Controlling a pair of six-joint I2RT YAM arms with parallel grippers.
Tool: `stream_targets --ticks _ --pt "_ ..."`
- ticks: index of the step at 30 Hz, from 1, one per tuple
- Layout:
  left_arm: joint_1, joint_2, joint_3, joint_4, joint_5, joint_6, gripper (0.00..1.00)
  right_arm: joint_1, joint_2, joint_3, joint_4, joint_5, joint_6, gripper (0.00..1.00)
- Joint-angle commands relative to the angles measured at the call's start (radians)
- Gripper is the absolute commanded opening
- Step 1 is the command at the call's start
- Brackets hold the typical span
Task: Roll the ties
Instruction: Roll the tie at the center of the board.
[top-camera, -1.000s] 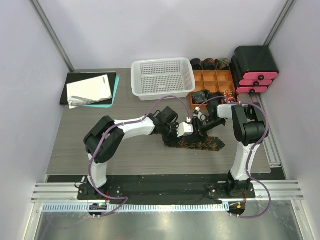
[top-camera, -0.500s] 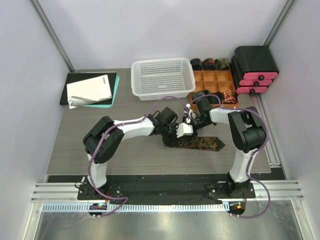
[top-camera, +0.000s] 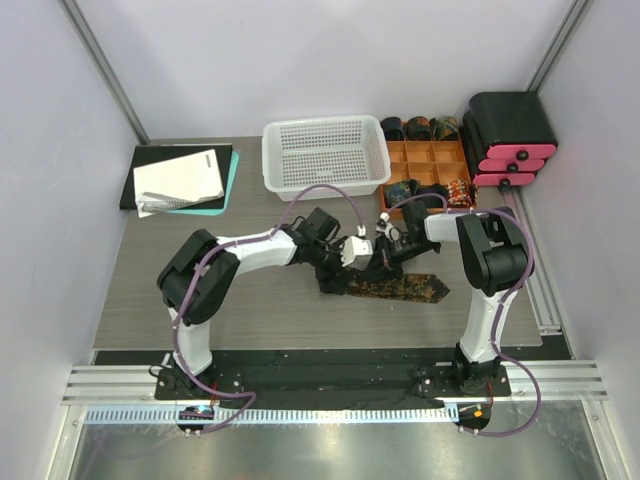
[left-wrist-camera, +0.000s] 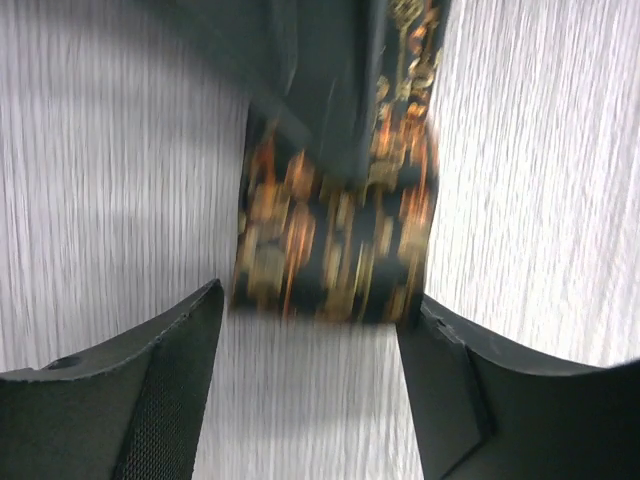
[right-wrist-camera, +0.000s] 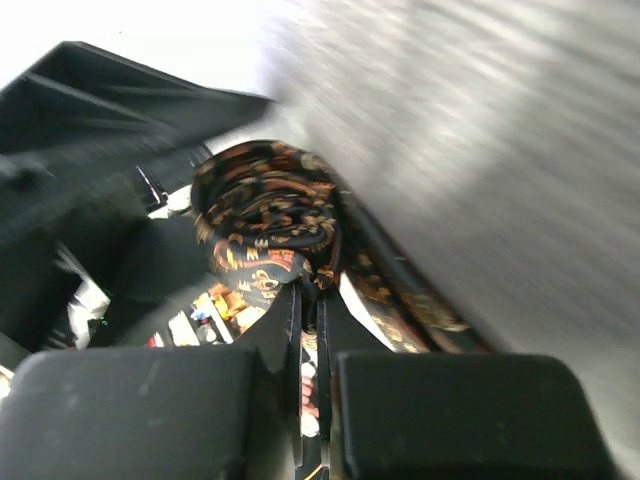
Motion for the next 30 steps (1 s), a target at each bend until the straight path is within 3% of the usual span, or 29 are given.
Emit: stream_targets --ticks 1,9,13,19,22,25,26,30 --pt "0.02 -0.082 -0.061 0.071 0.057 -0.049 0.73 -0.01 0.061 0.001 -0.054 0.214 -0.115 0.01" --pt "0.017 -0.053 -0.079 0.227 0.103 -0.109 0.79 -0.005 0.084 0.021 -0.097 0.3 -0.173 0.01" --pt "-0.003 -0.03 -0.091 0.324 0.115 -0.078 0.79 -0.005 0.093 0.021 -0.115 0.341 -0.198 0.01" --pt "-0.038 0.007 -0.087 0.34 0.134 -0.005 0.76 -0.004 0.11 0.027 -0.12 0.363 -0.205 0.01" --pt "-0.062 0.019 -0.078 0.337 0.117 0.02 0.69 0.001 0.11 0.035 -0.117 0.367 -0.201 0.01" --pt "-0.078 0.045 -0.05 0.297 0.082 0.028 0.48 -0.001 0.092 0.044 -0.124 0.328 -0.19 0.02" --pt "-0.079 0.054 -0.05 0.268 0.074 0.025 0.37 -0.001 0.067 0.046 -0.13 0.312 -0.186 0.07" --pt "-0.079 0.047 -0.085 0.2 0.036 0.043 0.24 -0.021 0.007 0.055 -0.181 0.222 -0.173 0.2"
